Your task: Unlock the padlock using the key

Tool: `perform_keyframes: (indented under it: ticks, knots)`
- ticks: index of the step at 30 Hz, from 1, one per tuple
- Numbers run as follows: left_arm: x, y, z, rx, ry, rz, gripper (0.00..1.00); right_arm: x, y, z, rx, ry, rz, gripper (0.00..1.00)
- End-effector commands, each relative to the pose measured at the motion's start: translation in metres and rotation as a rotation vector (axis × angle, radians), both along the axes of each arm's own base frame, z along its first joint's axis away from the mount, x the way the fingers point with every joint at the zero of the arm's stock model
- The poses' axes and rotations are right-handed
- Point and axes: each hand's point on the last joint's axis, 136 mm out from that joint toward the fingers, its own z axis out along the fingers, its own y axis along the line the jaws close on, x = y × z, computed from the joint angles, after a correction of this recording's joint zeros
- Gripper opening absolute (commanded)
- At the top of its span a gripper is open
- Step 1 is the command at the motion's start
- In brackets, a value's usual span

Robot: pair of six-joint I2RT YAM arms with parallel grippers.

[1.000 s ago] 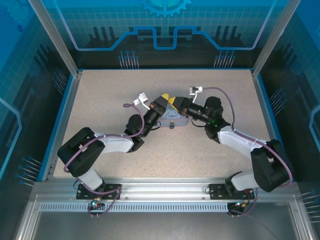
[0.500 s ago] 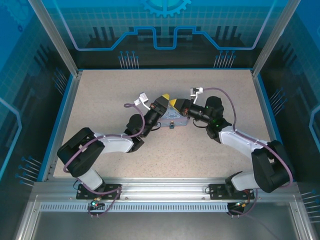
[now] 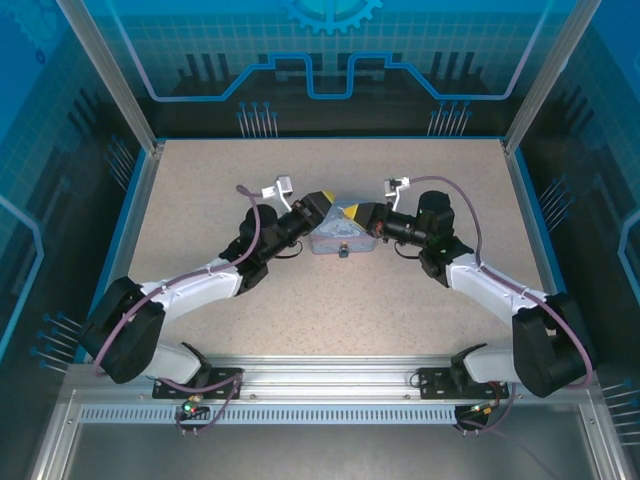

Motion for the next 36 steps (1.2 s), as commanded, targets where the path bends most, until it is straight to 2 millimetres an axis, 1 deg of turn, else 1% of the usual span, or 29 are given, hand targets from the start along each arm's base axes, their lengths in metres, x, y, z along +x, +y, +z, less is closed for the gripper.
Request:
perform_keyframes:
  ticks: [1, 6, 17, 21, 26, 28, 29, 32, 33, 36]
  knots:
    - [-0.013, -0.013, 0.004, 0.068, 0.015, -0.126, 0.39, -0.006, 0.0, 0.009, -0.005, -0.028, 0.047, 0.0]
    - [-0.015, -0.021, 0.006, 0.055, 0.018, -0.168, 0.35, -0.007, 0.002, 0.009, -0.005, -0.024, 0.059, 0.0]
    - [-0.012, -0.027, 0.004, 0.019, 0.034, -0.187, 0.26, -0.008, 0.003, 0.009, -0.007, -0.02, 0.068, 0.0]
    - [-0.01, -0.027, 0.005, 0.009, 0.031, -0.184, 0.18, -0.008, 0.003, 0.006, -0.012, -0.012, 0.067, 0.0]
    - [-0.008, -0.028, 0.005, 0.0, 0.035, -0.18, 0.0, -0.007, 0.003, 0.007, -0.011, -0.015, 0.069, 0.0]
    - [-0.008, -0.028, 0.004, -0.005, 0.039, -0.175, 0.0, -0.007, 0.003, 0.007, -0.011, -0.014, 0.068, 0.0]
    - [-0.007, -0.026, 0.004, -0.008, 0.042, -0.167, 0.0, -0.007, 0.002, 0.008, -0.01, -0.016, 0.064, 0.03]
    - [-0.005, -0.021, 0.0, -0.029, 0.065, -0.13, 0.0, -0.004, -0.002, 0.011, -0.003, -0.022, 0.033, 0.27]
    - [-0.005, -0.019, 0.0, -0.038, 0.068, -0.119, 0.0, -0.002, -0.004, 0.012, 0.004, -0.024, 0.022, 0.29]
    - [-0.004, -0.016, 0.0, -0.055, 0.077, -0.098, 0.0, 0.002, -0.005, 0.016, 0.035, -0.023, 0.0, 0.3]
